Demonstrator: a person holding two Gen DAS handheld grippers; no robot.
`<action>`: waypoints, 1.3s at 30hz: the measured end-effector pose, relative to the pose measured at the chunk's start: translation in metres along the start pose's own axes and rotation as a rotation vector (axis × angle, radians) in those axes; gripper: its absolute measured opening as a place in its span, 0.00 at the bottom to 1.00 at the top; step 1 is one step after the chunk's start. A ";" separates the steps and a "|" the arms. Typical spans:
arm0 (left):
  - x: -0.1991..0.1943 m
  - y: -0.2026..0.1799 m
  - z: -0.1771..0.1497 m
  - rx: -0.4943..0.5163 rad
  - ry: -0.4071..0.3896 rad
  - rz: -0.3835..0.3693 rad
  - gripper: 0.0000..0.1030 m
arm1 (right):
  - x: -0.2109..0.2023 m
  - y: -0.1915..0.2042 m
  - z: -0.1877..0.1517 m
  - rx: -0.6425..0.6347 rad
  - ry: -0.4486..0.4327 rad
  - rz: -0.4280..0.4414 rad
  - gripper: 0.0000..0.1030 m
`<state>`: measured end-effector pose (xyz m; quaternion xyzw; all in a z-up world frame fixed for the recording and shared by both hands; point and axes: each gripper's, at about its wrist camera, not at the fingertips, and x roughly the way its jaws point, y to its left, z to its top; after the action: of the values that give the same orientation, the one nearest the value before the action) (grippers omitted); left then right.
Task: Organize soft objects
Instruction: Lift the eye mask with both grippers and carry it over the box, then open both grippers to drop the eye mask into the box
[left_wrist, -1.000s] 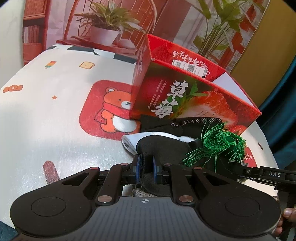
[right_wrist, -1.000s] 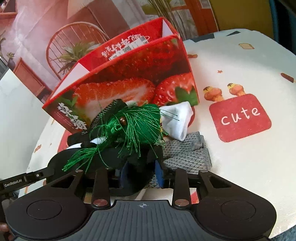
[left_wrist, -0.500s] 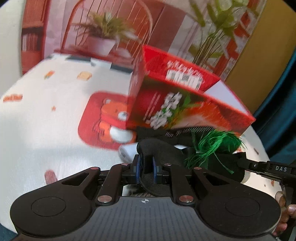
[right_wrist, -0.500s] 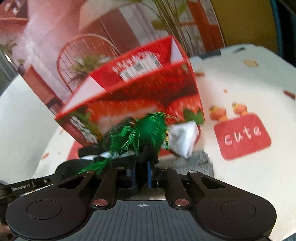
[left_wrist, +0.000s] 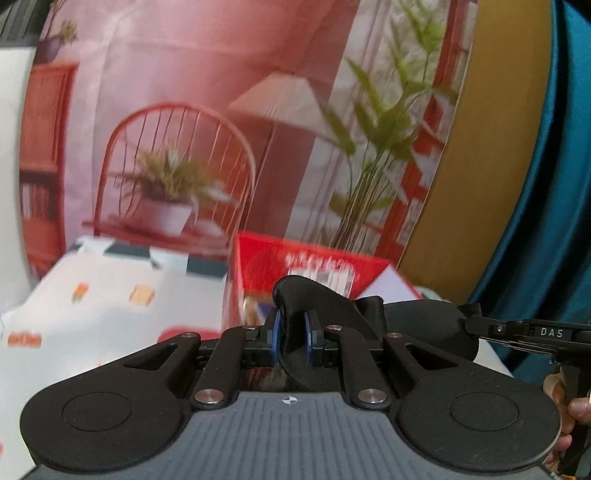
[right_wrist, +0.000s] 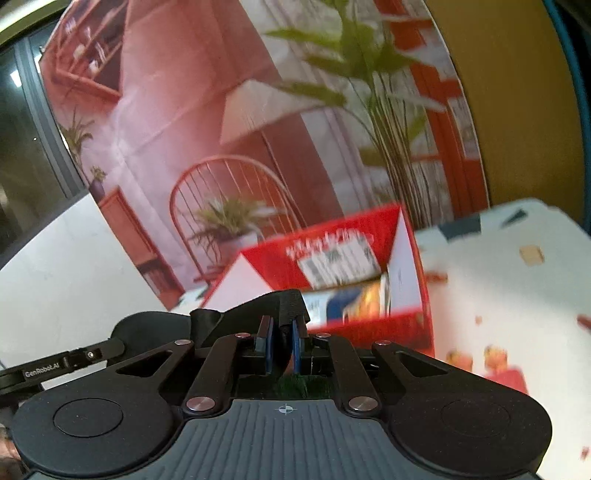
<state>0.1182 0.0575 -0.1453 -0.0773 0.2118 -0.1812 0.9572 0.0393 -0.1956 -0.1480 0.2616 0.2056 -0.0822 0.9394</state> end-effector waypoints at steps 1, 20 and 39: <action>0.003 -0.003 0.006 0.007 -0.012 0.000 0.13 | 0.001 0.000 0.006 -0.007 -0.005 -0.002 0.09; 0.141 -0.017 0.069 0.129 0.035 0.093 0.14 | 0.133 -0.011 0.099 -0.175 0.026 -0.154 0.09; 0.238 0.000 0.053 0.203 0.296 0.054 0.15 | 0.246 -0.034 0.092 -0.192 0.352 -0.271 0.13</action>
<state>0.3427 -0.0290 -0.1874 0.0530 0.3329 -0.1853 0.9231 0.2836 -0.2846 -0.1978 0.1513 0.4062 -0.1409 0.8901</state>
